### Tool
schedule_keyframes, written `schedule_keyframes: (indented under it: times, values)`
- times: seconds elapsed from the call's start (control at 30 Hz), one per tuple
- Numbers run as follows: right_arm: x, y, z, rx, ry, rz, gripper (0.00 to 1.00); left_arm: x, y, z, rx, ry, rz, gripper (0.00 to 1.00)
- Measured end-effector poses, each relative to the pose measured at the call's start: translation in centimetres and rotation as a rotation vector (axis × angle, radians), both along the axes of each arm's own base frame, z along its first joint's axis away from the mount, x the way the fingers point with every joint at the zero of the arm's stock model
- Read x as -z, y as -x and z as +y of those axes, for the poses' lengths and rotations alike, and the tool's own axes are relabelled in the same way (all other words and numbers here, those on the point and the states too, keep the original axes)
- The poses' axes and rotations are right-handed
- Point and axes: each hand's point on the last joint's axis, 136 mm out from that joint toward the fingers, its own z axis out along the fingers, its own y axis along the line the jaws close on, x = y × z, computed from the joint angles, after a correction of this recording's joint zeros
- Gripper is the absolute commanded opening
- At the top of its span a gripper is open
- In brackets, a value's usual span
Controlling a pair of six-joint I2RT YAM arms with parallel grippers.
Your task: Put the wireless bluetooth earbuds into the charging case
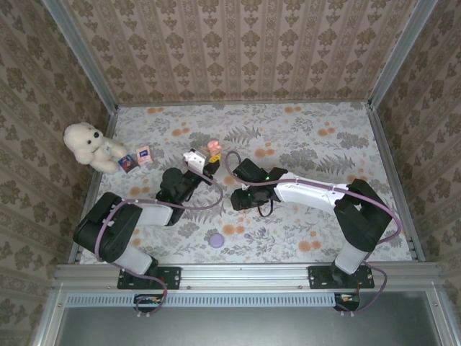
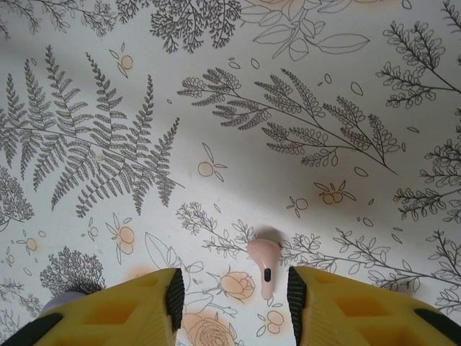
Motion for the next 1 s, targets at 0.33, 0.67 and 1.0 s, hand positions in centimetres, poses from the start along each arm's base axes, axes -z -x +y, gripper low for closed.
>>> schedule_keyframes:
  times: [0.33, 0.67, 1.0]
  values:
    - [0.6, 0.5, -0.7, 0.003, 0.037, 0.025, 0.41, -2.6, -0.4, 0.0, -0.013, 0.023, -0.071, 0.0]
    - [2.5, 1.1, -0.6, -0.014, 0.108, 0.06, 0.39, -4.5, -0.4, 0.0, -0.015, 0.042, -0.118, 0.0]
    - [3.4, 1.2, 0.1, -0.036, 0.163, 0.058, 0.37, -5.0, -0.4, 0.1, -0.017, 0.049, -0.13, 0.0]
